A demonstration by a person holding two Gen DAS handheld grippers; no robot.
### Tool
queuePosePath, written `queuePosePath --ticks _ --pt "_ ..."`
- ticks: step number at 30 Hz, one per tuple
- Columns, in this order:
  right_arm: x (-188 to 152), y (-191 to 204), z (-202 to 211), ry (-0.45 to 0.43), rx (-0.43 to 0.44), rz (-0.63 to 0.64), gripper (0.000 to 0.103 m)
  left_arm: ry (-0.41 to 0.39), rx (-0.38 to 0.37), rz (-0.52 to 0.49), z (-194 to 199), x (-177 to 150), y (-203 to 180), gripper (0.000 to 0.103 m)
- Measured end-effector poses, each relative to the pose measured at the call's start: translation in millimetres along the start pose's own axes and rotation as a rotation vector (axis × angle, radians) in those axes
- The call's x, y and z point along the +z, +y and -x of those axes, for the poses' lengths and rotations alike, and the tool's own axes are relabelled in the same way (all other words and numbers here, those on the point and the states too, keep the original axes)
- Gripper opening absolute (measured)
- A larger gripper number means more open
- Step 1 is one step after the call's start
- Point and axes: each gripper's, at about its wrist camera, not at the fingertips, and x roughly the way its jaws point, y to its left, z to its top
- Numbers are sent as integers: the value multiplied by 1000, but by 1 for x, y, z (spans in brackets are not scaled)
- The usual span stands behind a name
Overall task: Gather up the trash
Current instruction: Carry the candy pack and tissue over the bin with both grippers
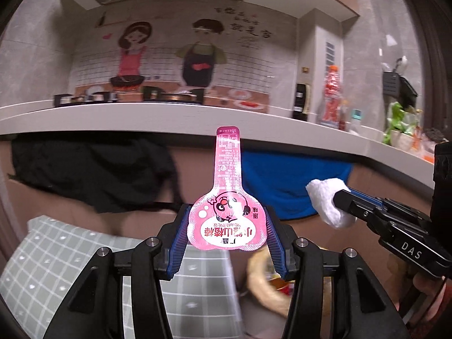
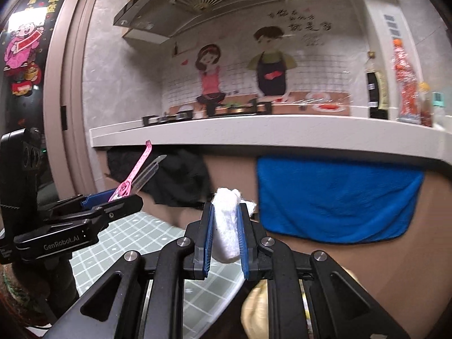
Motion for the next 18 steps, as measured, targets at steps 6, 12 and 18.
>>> queuePosePath --ticks 6,12,18 --pt "-6 -36 16 1 -85 -22 15 44 -92 -14 -37 1 -46 51" --pt "-16 -70 23 20 -150 -64 15 71 -129 -34 -71 -8 -79 51" --pt "-31 -96 15 60 -184 -103 15 116 -142 -23 -99 -26 -91 51"
